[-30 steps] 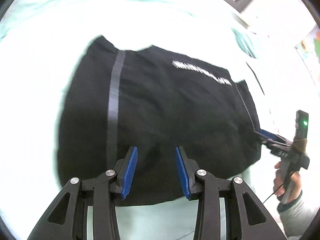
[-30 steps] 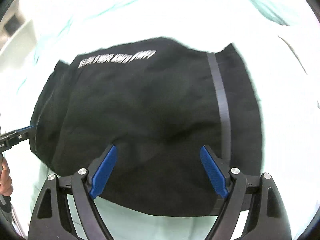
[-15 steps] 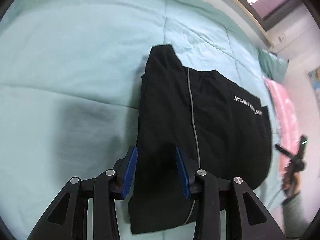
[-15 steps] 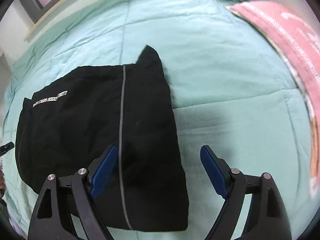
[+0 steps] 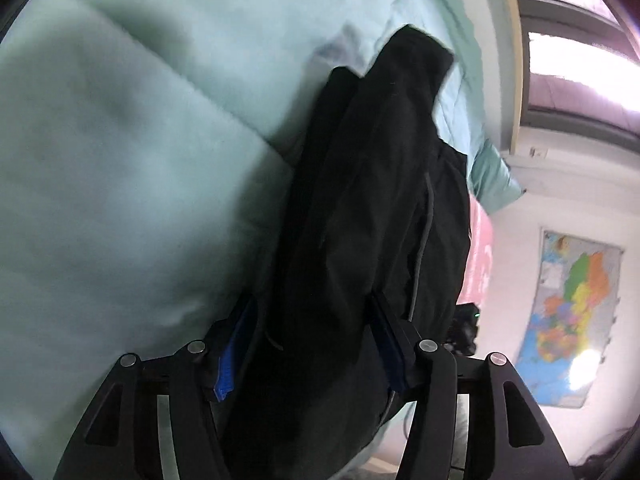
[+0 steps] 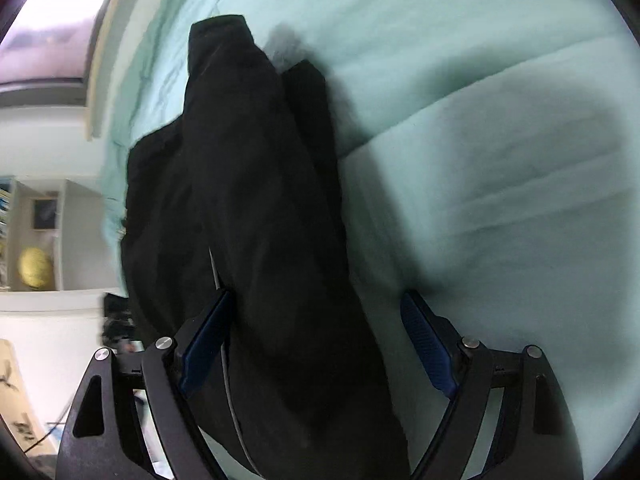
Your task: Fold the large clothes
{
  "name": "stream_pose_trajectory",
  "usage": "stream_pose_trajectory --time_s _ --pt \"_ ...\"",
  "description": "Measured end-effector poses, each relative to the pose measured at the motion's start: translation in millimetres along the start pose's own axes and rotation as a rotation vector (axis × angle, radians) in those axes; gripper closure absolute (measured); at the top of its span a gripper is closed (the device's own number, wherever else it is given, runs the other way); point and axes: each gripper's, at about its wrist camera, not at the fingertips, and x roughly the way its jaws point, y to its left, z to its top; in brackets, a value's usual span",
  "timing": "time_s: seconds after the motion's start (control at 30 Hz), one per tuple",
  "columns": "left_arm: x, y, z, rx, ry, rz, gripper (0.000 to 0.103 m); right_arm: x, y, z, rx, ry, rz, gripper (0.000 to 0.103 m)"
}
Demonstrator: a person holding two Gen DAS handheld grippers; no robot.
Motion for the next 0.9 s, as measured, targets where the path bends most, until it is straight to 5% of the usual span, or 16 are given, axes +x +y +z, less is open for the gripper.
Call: stream_pose_trajectory --time_s 0.17,0.3,0.57,0.63,0.77,0.9 --pt "16 2 8 -0.024 -0.014 -0.091 0.043 8 -3 6 -0.036 0.030 0.067 0.015" --pt "28 -18 6 0.055 0.022 -0.121 0.045 5 7 -1 -0.082 0.066 0.165 0.035" --pt "50 -9 10 0.005 0.081 -0.178 0.043 36 2 8 -0.063 0.082 0.212 0.024" --pt "51 -11 8 0.009 0.065 -0.180 0.043 43 11 9 -0.084 0.088 0.245 0.036" --pt "38 -31 -12 0.060 0.003 -0.196 0.066 33 18 7 -0.102 0.050 0.266 0.056" --pt "16 -69 -45 0.140 -0.059 -0.238 0.069 7 42 -11 -0.151 -0.005 0.294 0.063"
